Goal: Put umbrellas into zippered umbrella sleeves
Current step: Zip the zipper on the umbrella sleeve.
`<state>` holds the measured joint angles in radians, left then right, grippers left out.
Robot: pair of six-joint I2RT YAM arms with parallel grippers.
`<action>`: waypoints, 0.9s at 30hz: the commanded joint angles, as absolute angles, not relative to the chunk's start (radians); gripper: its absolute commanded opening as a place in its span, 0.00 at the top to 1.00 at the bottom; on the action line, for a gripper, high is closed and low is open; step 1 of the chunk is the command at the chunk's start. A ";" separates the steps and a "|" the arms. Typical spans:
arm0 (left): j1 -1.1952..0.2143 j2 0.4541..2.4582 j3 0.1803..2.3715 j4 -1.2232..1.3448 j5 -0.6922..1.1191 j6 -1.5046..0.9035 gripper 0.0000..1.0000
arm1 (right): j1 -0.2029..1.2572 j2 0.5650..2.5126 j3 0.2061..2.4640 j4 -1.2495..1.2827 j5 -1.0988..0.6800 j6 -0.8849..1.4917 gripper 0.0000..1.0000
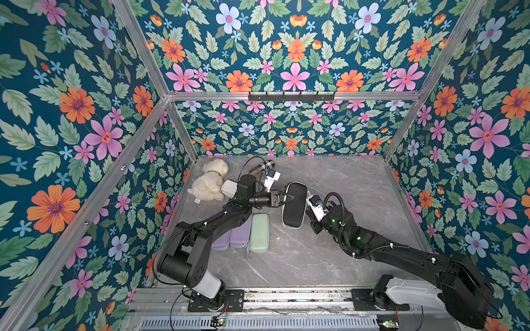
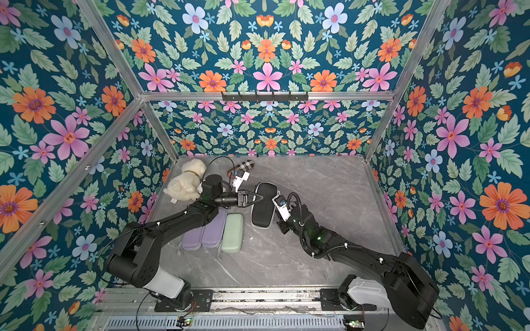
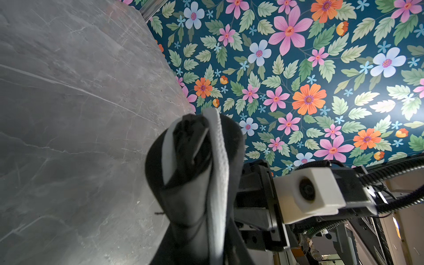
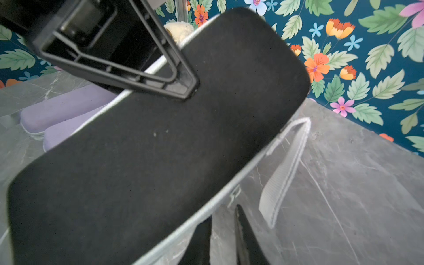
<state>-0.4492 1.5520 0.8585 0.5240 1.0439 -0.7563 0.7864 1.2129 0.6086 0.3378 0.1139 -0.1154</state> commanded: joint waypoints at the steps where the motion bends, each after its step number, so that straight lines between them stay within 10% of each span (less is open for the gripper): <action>1: -0.449 1.545 0.862 0.569 1.057 -0.754 1.00 | 0.788 1.229 0.626 0.415 0.130 -0.173 0.77; 17: -0.454 1.545 0.850 0.575 1.062 -0.757 1.00 | 0.754 1.331 0.689 0.506 0.078 -0.268 0.78; 27: -0.446 1.548 0.863 0.582 1.060 -0.765 1.00 | 0.763 1.314 0.657 0.464 0.003 -0.349 1.00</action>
